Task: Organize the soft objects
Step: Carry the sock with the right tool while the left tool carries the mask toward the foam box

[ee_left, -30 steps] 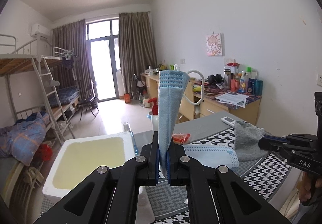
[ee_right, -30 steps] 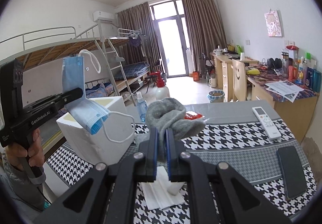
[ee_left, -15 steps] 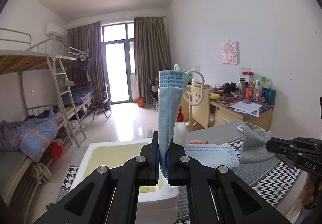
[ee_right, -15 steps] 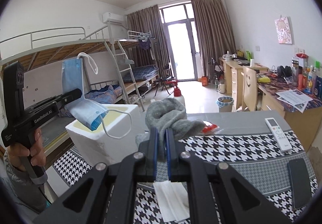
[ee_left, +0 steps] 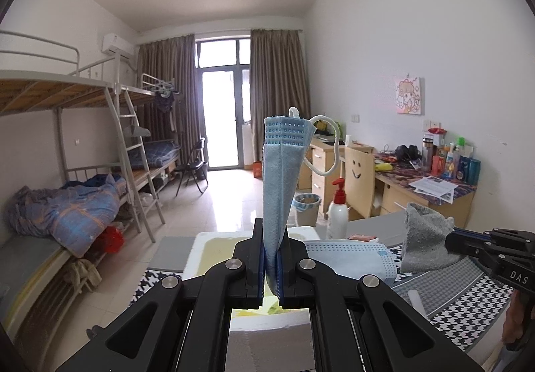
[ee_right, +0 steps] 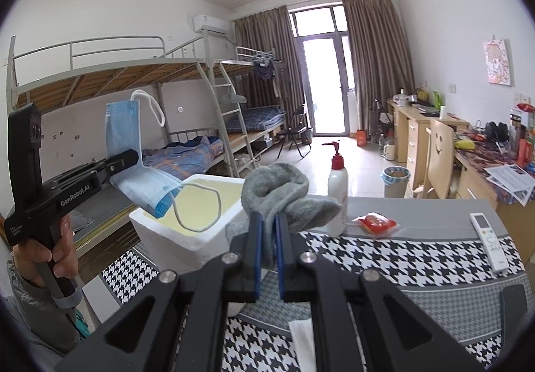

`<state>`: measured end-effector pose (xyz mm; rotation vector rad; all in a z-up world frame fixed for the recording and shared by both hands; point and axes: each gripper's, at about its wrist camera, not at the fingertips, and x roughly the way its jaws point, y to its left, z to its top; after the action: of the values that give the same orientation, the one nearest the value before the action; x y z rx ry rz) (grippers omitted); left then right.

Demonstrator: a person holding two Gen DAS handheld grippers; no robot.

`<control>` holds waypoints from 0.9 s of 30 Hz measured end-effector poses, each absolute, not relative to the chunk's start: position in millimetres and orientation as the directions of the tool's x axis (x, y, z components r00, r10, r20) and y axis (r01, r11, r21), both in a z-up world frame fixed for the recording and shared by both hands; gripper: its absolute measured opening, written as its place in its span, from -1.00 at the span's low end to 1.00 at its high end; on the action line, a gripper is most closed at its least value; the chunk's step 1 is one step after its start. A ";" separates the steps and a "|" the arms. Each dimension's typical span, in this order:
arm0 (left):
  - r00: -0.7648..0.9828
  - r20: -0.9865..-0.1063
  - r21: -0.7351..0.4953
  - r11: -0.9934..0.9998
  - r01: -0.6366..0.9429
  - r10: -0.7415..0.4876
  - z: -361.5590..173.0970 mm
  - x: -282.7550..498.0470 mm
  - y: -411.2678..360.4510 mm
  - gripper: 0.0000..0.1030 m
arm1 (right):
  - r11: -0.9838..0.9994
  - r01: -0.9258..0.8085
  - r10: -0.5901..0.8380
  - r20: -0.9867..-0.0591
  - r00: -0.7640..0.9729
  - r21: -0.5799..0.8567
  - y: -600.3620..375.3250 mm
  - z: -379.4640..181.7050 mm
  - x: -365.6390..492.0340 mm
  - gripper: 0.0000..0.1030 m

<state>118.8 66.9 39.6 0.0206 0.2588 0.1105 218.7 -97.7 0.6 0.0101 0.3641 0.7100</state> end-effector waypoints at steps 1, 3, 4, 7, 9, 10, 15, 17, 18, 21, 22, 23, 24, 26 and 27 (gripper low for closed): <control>0.960 -0.253 0.033 0.993 -0.116 0.121 40.0 117.4 70.0 -0.90 | 0.756 -0.642 0.644 -0.323 0.694 0.129 -94.1 1.6 219.0 -0.81; 0.959 -0.252 0.030 0.991 -0.129 0.132 40.3 115.4 75.6 -0.90 | 0.749 -0.651 0.651 -0.322 0.687 0.126 -90.0 3.2 219.4 -0.81; 0.958 -0.252 0.030 0.990 -0.134 0.138 40.1 114.7 77.5 -0.90 | 0.746 -0.654 0.654 -0.322 0.685 0.125 -88.3 4.1 220.5 -0.81; 0.955 -0.250 0.023 0.988 -0.156 0.156 41.0 112.0 85.5 -0.90 | 0.736 -0.666 0.664 -0.322 0.675 0.122 -82.3 5.5 223.1 -0.81; 0.954 -0.249 0.024 0.986 -0.168 0.168 41.1 111.0 87.2 -0.90 | 0.729 -0.674 0.671 -0.324 0.667 0.120 -76.6 6.0 224.7 -0.81; 0.953 -0.248 0.022 0.984 -0.176 0.176 41.4 109.7 89.8 -0.90 | 0.725 -0.678 0.674 -0.326 0.663 0.120 -72.9 6.1 225.1 -0.81; 0.949 -0.242 0.015 0.978 -0.207 0.204 42.5 105.9 98.4 -0.90 | 0.708 -0.697 0.689 -0.331 0.645 0.114 -58.6 6.9 226.5 -0.81; 0.946 -0.239 0.012 0.975 -0.220 0.217 42.8 103.5 102.9 -0.90 | 0.701 -0.704 0.694 -0.332 0.638 0.114 -54.2 7.8 227.5 -0.81; 0.945 -0.239 0.009 0.974 -0.227 0.223 42.8 102.4 105.4 -0.90 | 0.698 -0.707 0.697 -0.333 0.635 0.113 -51.2 8.2 228.1 -0.81; 0.942 -0.237 0.002 0.969 -0.246 0.240 42.0 99.0 113.8 -0.90 | 0.689 -0.716 0.703 -0.337 0.626 0.110 -42.8 9.1 228.4 -0.81; 0.941 -0.236 0.000 0.969 -0.248 0.241 42.1 98.4 115.7 -0.90 | 0.685 -0.720 0.707 -0.338 0.621 0.109 -39.5 9.4 228.6 -0.81; 0.940 -0.235 -0.002 0.967 -0.254 0.246 42.2 97.5 117.7 -0.90 | 0.682 -0.723 0.709 -0.339 0.619 0.108 -36.9 10.1 227.1 -0.81; 0.939 -0.235 -0.001 0.966 -0.260 0.252 42.1 96.4 119.5 -0.90 | 0.679 -0.726 0.711 -0.339 0.616 0.107 -35.0 10.3 226.7 -0.81; 0.936 -0.233 0.001 0.963 -0.271 0.263 41.8 94.6 123.2 -0.90 | 0.674 -0.731 0.715 -0.342 0.610 0.105 -29.7 10.3 228.0 -0.81; 0.935 -0.233 0.001 0.961 -0.275 0.268 41.7 93.9 124.1 -0.90 | 0.671 -0.734 0.716 -0.345 0.607 0.105 -26.8 10.0 228.8 -0.81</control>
<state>93.9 124.1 41.7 -0.0318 0.2336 0.2778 228.8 -26.8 10.0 -0.0488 0.3766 0.8385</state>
